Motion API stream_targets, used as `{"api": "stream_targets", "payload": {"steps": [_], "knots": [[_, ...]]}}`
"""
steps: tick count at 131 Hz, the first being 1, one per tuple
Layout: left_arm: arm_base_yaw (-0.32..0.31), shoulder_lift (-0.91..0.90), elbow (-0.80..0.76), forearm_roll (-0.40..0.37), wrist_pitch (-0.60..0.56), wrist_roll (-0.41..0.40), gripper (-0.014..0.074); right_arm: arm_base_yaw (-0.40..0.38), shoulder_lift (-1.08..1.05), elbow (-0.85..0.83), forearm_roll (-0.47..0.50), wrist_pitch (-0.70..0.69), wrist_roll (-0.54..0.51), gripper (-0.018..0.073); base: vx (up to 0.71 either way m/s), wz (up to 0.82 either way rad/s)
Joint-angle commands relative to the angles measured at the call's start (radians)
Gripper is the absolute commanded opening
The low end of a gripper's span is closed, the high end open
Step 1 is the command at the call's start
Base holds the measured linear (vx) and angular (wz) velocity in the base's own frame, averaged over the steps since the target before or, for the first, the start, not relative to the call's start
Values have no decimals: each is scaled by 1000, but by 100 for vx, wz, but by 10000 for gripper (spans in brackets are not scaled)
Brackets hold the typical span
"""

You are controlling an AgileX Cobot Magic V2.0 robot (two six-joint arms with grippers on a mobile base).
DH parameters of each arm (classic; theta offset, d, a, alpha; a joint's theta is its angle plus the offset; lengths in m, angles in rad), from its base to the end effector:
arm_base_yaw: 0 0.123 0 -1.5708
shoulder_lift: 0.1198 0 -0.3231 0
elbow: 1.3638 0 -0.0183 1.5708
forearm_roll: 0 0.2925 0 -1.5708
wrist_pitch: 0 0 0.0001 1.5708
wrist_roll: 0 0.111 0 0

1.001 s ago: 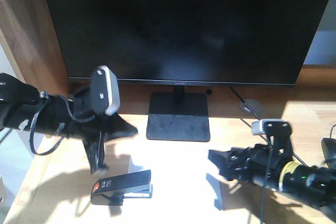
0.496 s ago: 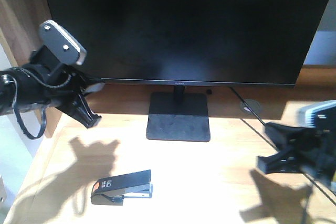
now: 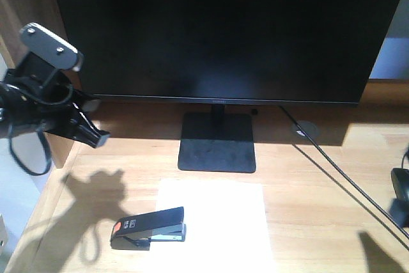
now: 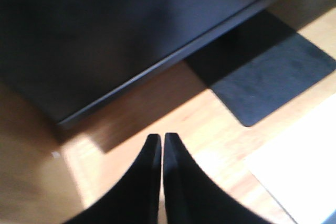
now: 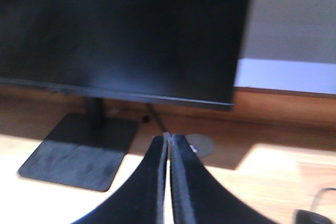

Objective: Grab stapler and paper to desk for stapling

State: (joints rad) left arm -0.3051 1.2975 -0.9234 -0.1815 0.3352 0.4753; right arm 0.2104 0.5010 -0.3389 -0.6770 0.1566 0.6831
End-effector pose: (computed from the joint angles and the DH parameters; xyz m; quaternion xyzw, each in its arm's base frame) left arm 0.3096 -0.1044 0.3129 0.2792 0.8431 -0.0267 0.4588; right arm 0.1378 0.0183 0.2856 -0.0456 0.7717 0.0327 0.6335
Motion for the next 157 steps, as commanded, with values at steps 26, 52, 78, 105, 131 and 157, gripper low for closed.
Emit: {"api": "stream_targets", "payload": {"steps": [26,52,78,105,131,157], "knots": [[0,-207,87,211,-185,-189,-6,-1,-196,-27,83,42,-5,-6,0,0],[0,-413,291,211,-361,-189,-6,-1,-298,-27,89,178,-16,-6,0,0],[0,-628,429,211,-368,-189,-6,-1,-343,-27,148,212,-101,-3,0,0],[0,-820,514,211,-300,-189,-6,-1,-343,-27,244,219,-200,-3,0,0],[0,-906,541,211,-274,-189,-6,-1,-343,-27,246,220,-202,-3,0,0],[0,-908,541,211,-267,-189,-6,-1,-343,-27,246,221,-202,-3,0,0]]}}
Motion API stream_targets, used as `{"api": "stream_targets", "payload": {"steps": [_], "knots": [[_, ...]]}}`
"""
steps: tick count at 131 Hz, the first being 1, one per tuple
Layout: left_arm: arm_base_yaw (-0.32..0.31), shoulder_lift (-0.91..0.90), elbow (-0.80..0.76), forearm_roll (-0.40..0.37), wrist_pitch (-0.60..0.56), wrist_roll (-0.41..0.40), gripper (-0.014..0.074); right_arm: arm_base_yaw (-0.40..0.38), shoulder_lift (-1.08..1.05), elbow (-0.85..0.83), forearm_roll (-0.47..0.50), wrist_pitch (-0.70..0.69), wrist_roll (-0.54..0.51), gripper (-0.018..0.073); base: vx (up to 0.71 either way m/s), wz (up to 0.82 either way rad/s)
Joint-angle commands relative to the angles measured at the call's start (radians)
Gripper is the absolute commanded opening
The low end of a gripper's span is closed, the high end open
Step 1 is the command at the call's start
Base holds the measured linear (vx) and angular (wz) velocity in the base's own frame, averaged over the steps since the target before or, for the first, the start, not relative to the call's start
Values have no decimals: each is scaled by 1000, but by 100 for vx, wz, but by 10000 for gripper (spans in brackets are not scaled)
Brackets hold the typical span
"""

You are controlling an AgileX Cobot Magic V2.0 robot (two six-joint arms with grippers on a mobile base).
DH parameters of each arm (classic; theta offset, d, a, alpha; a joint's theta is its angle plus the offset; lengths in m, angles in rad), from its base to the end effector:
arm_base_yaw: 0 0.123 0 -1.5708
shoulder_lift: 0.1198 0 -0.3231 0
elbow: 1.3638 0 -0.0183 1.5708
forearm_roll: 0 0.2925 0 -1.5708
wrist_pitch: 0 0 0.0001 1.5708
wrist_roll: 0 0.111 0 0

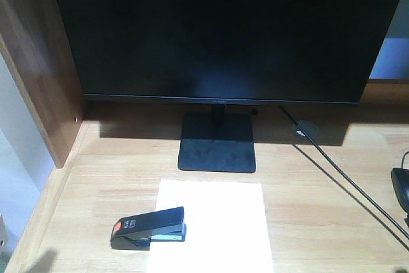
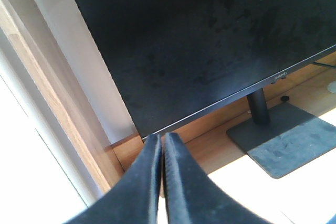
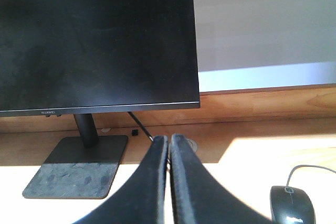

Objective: Grab stapler and paper to desk for stapling

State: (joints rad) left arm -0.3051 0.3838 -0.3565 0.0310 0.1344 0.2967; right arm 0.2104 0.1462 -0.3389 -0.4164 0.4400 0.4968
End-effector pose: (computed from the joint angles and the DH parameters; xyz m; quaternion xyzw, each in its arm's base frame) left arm 0.1132 -0.0352 0.3063 0.2266 0.6970 0.0091 0.6802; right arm 0.0752 -0.0035 0.2924 0.0219 0.7495 0.0430 0.6602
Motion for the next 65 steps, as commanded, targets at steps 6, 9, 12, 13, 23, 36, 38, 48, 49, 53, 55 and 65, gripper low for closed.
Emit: {"api": "stream_targets", "payload": {"steps": [6,9,12,13,23,36,38,48,49,53,55,65], "knots": [[0,6,-26,-2,-66,-11,-6,-1,12,-27,-15,-62,-15,-3,0,0],[0,6,-26,-2,-66,-11,-6,-1,12,-27,-15,-62,-15,-3,0,0],[0,6,-26,-2,-66,-11,-6,-1,12,-27,-15,-62,-15,-3,0,0],[0,6,-26,-2,-66,-11,-6,-1,12,-27,-15,-62,-15,-3,0,0],[0,6,-26,-2,-66,-11,-6,-1,12,-27,-15,-62,-15,-3,0,0],[0,6,-26,-2,-66,-11,-6,-1,12,-27,-15,-62,-15,-3,0,0],[0,6,-26,-2,-66,-11,-6,-1,12,-27,-15,-62,-15,-3,0,0],[0,6,-26,-2,-66,-11,-6,-1,12,-27,-15,-62,-12,-3,0,0],[0,6,-26,-2,-66,-11,-6,-1,12,-27,-15,-62,-12,-3,0,0],[0,6,-26,-2,-66,-11,-6,-1,12,-27,-15,-62,-11,-3,0,0],[0,6,-26,-2,-66,-11,-6,-1,12,-27,-15,-62,-11,-3,0,0],[0,6,-26,-2,-66,-11,-6,-1,12,-27,-15,-62,-11,-3,0,0]]}}
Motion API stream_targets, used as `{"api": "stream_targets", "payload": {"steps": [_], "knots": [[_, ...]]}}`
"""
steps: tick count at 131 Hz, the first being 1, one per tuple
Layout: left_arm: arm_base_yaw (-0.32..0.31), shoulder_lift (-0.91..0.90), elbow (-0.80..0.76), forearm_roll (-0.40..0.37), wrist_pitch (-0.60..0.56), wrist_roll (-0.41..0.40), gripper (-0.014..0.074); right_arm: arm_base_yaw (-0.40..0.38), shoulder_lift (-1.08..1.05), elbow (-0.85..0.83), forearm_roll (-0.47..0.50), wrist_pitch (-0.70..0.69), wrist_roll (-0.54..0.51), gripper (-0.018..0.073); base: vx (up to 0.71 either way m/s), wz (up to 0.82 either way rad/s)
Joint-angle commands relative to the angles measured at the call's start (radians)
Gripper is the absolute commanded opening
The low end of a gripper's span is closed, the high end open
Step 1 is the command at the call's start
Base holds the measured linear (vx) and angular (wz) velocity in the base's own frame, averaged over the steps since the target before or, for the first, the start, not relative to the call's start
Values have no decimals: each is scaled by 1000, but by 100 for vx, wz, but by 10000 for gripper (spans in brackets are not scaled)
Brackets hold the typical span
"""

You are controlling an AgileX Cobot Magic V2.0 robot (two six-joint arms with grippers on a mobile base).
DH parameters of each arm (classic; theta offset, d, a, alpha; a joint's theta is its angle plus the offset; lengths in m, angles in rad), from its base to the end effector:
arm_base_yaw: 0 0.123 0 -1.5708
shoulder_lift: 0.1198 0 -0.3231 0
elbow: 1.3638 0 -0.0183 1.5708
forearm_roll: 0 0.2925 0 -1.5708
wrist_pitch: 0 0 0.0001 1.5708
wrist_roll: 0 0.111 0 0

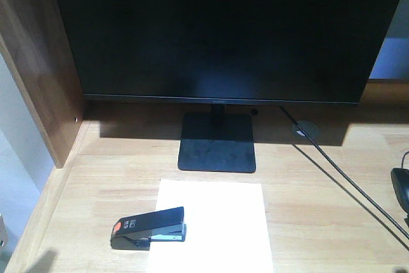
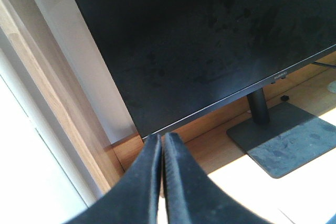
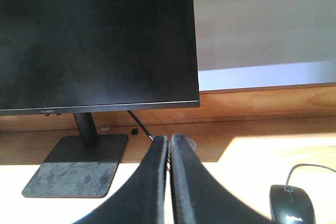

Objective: Grab stapler and paper to desk for stapling

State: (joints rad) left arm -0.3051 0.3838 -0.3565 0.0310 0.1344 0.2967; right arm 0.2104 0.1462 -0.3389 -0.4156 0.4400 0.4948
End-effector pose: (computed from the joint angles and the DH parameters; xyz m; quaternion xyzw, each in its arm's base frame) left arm 0.1132 -0.0352 0.3063 0.2266 0.6970 0.0091 0.6802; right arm 0.0752 -0.0035 0.2924 0.0213 0.7496 0.0427 0.6602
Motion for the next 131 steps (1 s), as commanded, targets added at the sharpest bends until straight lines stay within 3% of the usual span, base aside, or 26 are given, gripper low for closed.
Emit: {"api": "stream_targets", "payload": {"steps": [1,49,55,62,71,95,131], "knots": [[0,6,-26,-2,-66,-11,-6,-1,12,-27,-15,-62,-9,-3,0,0],[0,6,-26,-12,-60,-22,-6,-1,12,-27,-15,-62,-9,-3,0,0],[-1,6,-26,-41,-61,-53,-6,-1,12,-27,-15,-62,-7,-3,0,0],[-1,6,-26,-92,-65,-153,-6,-1,12,-27,-15,-62,-7,-3,0,0],[0,6,-26,-98,-66,-224,-6,-1,12,-27,-15,-62,-7,-3,0,0],[1,6,-26,-91,-65,-252,-6,-1,12,-27,-15,-62,-4,-3,0,0],[106,-61,-2,-94,-30,-252,-6,-1,12,-27,-15,-62,-4,-3,0,0]]}}
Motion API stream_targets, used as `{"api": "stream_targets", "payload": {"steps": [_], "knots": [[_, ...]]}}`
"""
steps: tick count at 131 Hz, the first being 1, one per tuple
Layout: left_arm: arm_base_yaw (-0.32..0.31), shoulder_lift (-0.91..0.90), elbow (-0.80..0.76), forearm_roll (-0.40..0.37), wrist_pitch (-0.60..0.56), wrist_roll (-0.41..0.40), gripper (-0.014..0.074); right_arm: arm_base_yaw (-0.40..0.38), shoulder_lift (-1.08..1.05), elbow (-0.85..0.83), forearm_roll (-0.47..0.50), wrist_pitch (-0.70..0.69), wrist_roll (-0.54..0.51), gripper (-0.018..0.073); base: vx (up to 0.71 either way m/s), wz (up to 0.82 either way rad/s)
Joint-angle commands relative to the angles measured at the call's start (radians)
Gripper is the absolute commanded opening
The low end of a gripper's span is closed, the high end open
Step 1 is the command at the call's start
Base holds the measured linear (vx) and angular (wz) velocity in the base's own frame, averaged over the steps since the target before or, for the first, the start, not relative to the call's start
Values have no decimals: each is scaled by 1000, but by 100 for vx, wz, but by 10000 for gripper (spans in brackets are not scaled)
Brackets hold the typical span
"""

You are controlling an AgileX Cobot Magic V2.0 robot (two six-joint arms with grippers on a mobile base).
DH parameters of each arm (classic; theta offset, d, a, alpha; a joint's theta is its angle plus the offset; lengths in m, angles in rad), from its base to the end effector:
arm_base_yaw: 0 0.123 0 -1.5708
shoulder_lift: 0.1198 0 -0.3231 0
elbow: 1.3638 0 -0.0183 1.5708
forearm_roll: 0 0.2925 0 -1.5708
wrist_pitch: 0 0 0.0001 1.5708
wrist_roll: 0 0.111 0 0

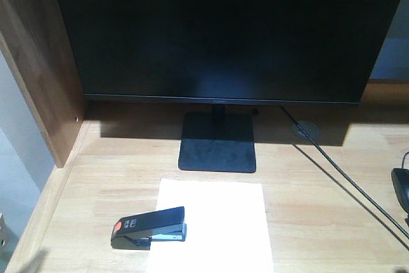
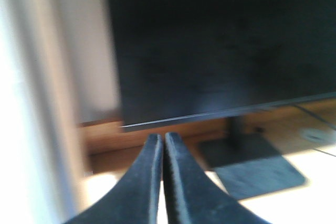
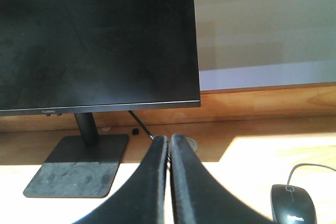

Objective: Grab stapler and paper to desk for stapling

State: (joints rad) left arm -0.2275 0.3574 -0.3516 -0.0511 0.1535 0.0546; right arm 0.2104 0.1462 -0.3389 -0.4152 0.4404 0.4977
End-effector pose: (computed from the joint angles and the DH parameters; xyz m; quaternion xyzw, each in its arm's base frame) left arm 0.1106 -0.0265 0.3053 0.0872 0.7269 -0.0788 0.6767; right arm 0.0752 -0.0035 0.2924 0.0225 0.7497 0.0438 0.6600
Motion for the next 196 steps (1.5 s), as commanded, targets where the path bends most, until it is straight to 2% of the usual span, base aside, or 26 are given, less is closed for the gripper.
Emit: {"api": "stream_targets", "payload": {"steps": [1,32,58,68,81,95,196], "knots": [[34,-44,-1,-12,-47,-10,-6,-1,12,-27,-16,-62,-6,-3,0,0],[118,-232,149,-19,-36,-12,-6,-1,12,-27,-16,-62,-6,-3,0,0],[178,-386,265,-20,26,-12,-6,-1,12,-27,-16,-62,-6,-3,0,0],[190,-385,294,-23,24,-16,-6,-1,12,-27,-16,-62,-5,-3,0,0],[193,-385,336,-23,1,-63,-6,-1,12,-27,-16,-62,-5,-3,0,0],[193,-385,388,-23,-77,-64,-6,-1,12,-27,-16,-62,-5,-3,0,0],[193,-385,386,-20,-62,-61,-6,-1,12,-27,-16,-62,-5,-3,0,0]]}}
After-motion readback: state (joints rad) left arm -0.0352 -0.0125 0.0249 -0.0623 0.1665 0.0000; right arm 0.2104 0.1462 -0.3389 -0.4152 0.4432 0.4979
